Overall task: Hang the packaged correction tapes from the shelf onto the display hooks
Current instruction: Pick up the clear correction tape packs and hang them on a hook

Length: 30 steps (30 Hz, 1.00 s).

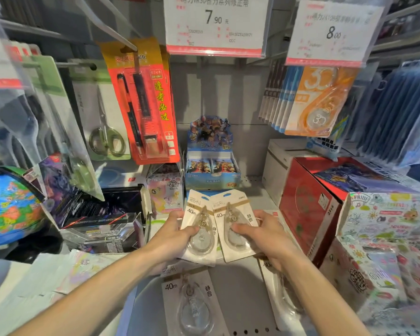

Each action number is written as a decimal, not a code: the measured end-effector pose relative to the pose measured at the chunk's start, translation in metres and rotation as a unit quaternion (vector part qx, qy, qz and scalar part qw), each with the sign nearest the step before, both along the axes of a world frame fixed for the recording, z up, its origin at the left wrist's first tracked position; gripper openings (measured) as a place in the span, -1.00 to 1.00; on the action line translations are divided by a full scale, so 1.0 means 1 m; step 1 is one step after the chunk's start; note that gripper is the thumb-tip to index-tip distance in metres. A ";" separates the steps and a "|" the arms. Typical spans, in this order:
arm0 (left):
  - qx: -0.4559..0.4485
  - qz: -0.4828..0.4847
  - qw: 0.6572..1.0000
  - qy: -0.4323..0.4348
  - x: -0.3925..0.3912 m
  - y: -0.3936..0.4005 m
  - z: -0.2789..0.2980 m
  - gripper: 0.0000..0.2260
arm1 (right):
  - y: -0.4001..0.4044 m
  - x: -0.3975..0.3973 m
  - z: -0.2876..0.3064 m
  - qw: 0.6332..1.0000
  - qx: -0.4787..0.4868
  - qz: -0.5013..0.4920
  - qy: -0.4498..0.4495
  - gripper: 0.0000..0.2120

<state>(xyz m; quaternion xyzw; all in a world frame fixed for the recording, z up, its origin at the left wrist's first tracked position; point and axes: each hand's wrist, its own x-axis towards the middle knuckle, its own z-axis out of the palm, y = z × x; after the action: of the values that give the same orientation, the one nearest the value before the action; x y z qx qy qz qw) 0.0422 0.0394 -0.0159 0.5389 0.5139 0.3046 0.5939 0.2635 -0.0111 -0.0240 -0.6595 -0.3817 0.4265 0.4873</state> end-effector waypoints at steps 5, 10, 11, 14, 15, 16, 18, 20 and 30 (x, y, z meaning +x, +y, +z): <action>0.041 -0.042 0.998 -0.019 -0.005 -0.007 0.002 -0.59 | -0.011 -0.015 0.009 1.000 0.007 0.008 -0.029 -0.52; 0.093 -0.067 0.993 -0.027 -0.012 -0.019 0.017 -0.58 | -0.036 -0.017 0.035 0.997 0.049 -0.005 -0.062 -0.54; 0.115 -0.067 0.991 -0.025 -0.013 -0.022 0.021 -0.58 | -0.042 -0.016 0.041 0.996 0.064 -0.005 -0.069 -0.57; 0.181 -0.074 0.981 -0.020 -0.016 -0.033 0.040 -0.59 | -0.061 -0.014 0.062 0.989 0.110 0.010 -0.100 -0.59; 0.204 -0.076 0.976 -0.025 -0.017 -0.037 0.048 -0.59 | -0.067 -0.012 0.070 0.986 0.125 0.018 -0.106 -0.58; 0.224 -0.076 0.971 -0.028 -0.017 -0.041 0.056 -0.59 | -0.072 -0.010 0.078 0.984 0.141 0.022 -0.108 -0.59; 0.257 -0.069 0.963 -0.031 -0.016 -0.049 0.074 -0.59 | -0.082 -0.005 0.094 0.978 0.175 0.028 -0.112 -0.63; 0.289 -0.063 0.955 -0.028 -0.013 -0.058 0.093 -0.60 | -0.090 0.003 0.110 0.971 0.208 0.036 -0.115 -0.64; 0.390 -0.018 0.920 -0.031 0.048 -0.108 0.145 -0.60 | -0.121 0.096 0.152 0.941 0.308 0.080 -0.110 -0.67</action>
<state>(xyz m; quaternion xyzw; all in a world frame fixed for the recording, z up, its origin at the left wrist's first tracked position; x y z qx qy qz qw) 0.0899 -0.0683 0.1287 0.7274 0.3260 0.4863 0.3578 0.3594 -0.1324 0.1284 -0.4871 -0.5976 0.2501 0.5857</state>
